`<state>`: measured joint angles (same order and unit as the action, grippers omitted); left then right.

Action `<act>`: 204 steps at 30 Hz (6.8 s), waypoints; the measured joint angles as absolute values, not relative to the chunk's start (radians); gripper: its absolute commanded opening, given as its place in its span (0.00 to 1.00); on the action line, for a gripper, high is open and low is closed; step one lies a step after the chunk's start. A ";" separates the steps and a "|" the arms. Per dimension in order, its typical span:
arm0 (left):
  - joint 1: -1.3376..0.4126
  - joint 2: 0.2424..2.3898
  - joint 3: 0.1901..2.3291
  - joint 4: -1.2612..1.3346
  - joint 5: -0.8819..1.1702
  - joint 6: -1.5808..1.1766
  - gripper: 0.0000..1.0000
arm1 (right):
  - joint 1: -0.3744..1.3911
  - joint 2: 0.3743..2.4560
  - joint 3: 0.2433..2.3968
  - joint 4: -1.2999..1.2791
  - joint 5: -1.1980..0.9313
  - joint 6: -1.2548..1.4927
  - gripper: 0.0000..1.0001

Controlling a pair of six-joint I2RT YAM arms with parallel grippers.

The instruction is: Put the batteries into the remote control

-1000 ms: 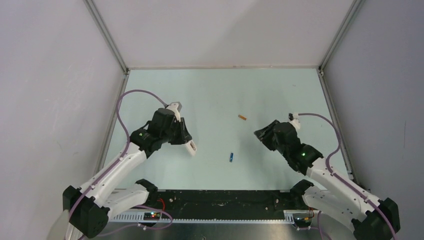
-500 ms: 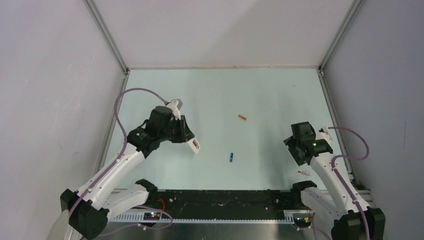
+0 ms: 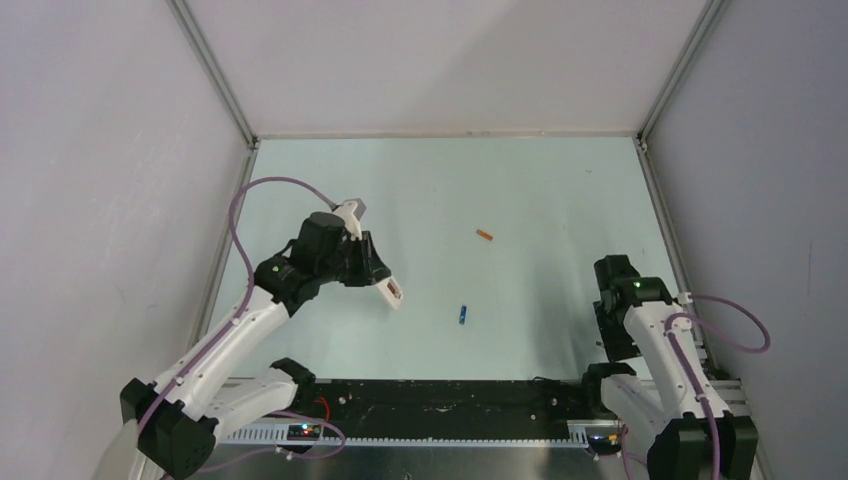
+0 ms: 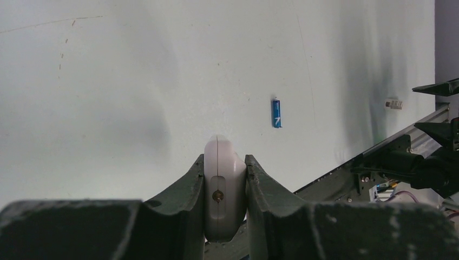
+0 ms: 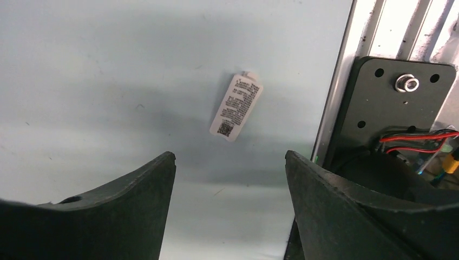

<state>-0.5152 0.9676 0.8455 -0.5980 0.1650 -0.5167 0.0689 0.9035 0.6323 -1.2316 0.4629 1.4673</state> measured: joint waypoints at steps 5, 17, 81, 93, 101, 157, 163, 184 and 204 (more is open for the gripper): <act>-0.515 0.977 0.850 -0.601 0.171 -0.527 0.00 | -0.051 0.823 0.585 -1.180 0.443 1.448 0.76; -0.515 1.033 0.929 -0.604 0.187 -0.554 0.00 | -0.327 0.746 0.440 -1.038 0.320 1.247 0.73; -0.515 0.938 0.907 -0.609 0.377 -0.366 0.00 | 0.547 1.141 0.663 -0.458 0.137 0.834 0.62; -0.515 0.735 0.902 -0.607 0.604 -0.190 0.00 | 0.760 1.445 0.778 -0.338 0.059 0.799 0.56; -0.515 0.680 0.878 -0.608 0.627 -0.155 0.00 | 0.840 1.588 0.904 -0.343 0.084 0.793 0.48; -0.515 0.871 0.905 -0.607 0.617 -0.340 0.00 | 1.029 0.781 0.714 0.109 -0.043 0.335 0.07; -0.515 0.895 0.907 -0.606 0.658 -0.366 0.00 | 1.047 0.781 0.712 0.156 -0.100 0.298 0.07; -0.515 0.900 0.907 -0.606 0.682 -0.366 0.00 | 1.143 0.783 0.688 0.248 -0.212 0.110 0.08; -0.511 1.033 0.918 -0.600 0.814 -0.573 0.00 | 1.326 1.012 0.640 0.383 0.152 0.069 0.03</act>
